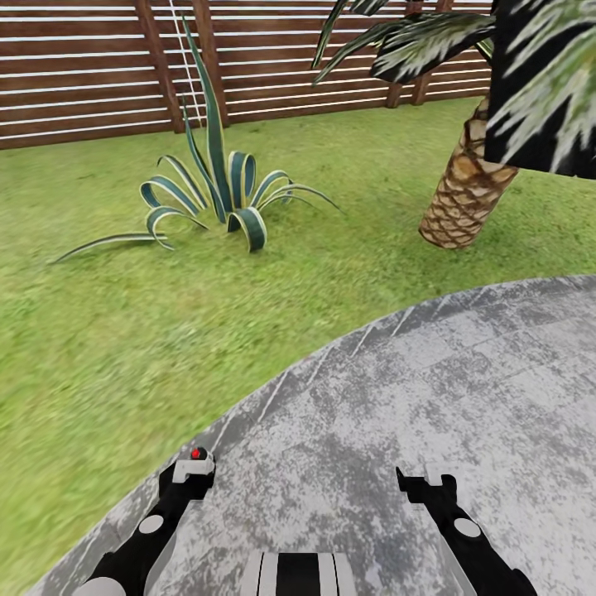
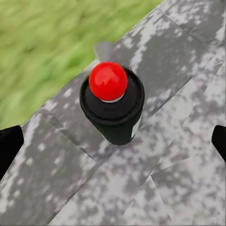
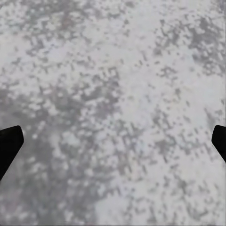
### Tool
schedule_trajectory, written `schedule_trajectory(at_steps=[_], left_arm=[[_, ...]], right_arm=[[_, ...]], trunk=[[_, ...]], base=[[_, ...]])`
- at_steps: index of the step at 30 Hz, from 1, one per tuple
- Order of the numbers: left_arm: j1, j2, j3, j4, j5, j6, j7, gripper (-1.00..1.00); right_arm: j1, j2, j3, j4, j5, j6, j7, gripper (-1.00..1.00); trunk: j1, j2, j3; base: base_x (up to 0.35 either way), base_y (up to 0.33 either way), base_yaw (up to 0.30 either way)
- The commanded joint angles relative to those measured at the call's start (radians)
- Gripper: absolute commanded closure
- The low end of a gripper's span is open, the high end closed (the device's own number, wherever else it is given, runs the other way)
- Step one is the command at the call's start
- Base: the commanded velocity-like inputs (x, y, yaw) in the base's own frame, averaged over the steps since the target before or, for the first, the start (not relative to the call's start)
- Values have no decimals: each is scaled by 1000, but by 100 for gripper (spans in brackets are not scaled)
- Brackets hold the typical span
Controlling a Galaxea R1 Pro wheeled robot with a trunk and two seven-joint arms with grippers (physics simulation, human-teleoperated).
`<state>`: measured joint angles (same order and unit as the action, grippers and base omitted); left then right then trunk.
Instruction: In the garden, pick up the pesticide atomizer on the floor and spray pesticide onto both trees until each tree trunk is fully covered.
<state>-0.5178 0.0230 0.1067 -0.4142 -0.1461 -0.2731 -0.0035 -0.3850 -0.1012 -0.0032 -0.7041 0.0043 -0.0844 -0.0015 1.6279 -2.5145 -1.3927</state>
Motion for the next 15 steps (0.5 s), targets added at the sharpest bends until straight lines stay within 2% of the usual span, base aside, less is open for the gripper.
schedule_trajectory(at_steps=[1,10,15], left_arm=[[0,0,0,0,0,0,0,-100],[0,-1,-2,0,-6,0,0,-100],[0,-3,-2,0,-9,0,1,-100]], right_arm=[[0,0,0,0,0,0,0,-100],[0,0,-1,0,0,0,0,-100],[0,0,0,0,0,0,0,-100]], trunk=[[0,0,0],[0,0,0],[0,0,0]], base=[[95,0,0],[20,-1,44],[129,-111,3]])
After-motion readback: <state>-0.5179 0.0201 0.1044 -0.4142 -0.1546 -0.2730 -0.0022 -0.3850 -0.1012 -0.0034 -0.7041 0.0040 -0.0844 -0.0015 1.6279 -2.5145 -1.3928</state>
